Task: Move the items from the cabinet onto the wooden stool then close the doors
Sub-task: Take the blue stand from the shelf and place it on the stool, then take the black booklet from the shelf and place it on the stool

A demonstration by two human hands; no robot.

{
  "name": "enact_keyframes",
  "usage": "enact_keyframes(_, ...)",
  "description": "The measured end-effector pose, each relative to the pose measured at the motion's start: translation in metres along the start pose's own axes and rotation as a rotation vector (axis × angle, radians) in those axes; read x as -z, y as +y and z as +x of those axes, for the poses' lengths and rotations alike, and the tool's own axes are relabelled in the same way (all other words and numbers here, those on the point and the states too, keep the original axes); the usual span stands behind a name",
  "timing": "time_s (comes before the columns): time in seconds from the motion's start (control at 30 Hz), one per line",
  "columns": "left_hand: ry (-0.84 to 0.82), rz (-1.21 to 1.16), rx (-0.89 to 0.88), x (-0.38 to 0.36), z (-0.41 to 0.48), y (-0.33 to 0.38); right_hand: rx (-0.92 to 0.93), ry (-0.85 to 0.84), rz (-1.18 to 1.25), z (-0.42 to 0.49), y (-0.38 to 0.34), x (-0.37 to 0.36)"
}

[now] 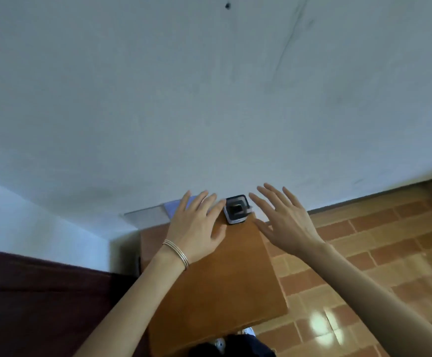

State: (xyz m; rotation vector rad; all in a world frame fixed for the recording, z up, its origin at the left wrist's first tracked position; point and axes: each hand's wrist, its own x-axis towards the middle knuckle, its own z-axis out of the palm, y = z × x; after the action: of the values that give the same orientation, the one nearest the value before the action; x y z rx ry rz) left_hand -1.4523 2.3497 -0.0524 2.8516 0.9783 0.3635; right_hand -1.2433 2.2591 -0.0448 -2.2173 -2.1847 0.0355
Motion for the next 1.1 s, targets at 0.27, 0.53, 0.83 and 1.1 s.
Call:
enact_keyframes(0.27,0.005,-0.077,-0.502,0.091,0.077,0.123,-0.436,0.146,-0.044,-0.145,0.029,0.117)
enact_keyframes(0.53,-0.048,-0.097,-1.052,0.109,0.068,0.302,-0.857,0.167,-0.142,-0.338,0.023,0.145)
enact_keyframes(0.83,-0.073,-0.160,-1.561,0.102,-0.039,0.520,-1.397,0.110,-0.214,-0.572,-0.055,0.175)
enact_keyframes(1.1,-0.012,-0.348,-1.841,0.131,-0.187,0.695,-1.736,0.067,-0.241,-0.755,-0.134,0.218)
